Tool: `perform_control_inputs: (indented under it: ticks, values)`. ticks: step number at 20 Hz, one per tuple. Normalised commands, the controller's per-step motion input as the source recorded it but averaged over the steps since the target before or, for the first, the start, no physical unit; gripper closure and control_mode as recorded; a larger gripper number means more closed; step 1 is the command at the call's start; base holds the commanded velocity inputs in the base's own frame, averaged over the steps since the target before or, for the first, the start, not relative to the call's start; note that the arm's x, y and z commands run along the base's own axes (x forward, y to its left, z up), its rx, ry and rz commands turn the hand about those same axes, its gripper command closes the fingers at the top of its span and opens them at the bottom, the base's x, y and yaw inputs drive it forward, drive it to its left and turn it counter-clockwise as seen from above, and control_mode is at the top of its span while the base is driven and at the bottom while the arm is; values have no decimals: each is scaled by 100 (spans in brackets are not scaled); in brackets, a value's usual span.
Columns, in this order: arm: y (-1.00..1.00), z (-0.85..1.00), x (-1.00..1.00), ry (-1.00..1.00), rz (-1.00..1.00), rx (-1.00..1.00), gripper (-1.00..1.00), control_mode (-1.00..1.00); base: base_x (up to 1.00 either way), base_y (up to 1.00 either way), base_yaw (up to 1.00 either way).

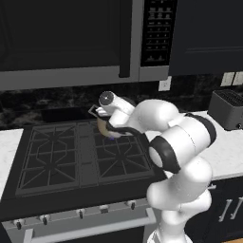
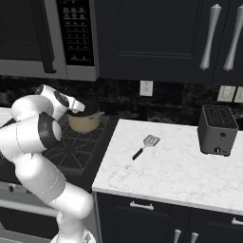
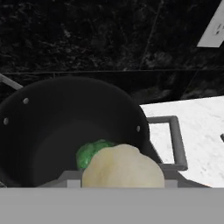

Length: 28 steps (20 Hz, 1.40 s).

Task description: Put the garlic and broccoli in the pot. Retrieve the spatula and lightly stir the vegetables in the pot.

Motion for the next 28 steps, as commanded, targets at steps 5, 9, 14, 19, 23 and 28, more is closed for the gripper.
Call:
perform_control_inputs:
  ticks: [5,9,14,19,23,28]
  values:
    - [0,-32,65,5,0,-3,100,-100,0,0,0]
    - [0,-37,52,6,0,-3,-100,-100,0,0,0]
    - [0,-8,39,1,0,0,-100,-100,0,0,0]
    - [-17,2,10,0,0,0,-100,-100,0,0,0]
    - [-16,19,-11,0,0,0,-100,-100,0,0,0]
    - [-2,46,-92,-7,0,0,-100,-100,0,0,0]
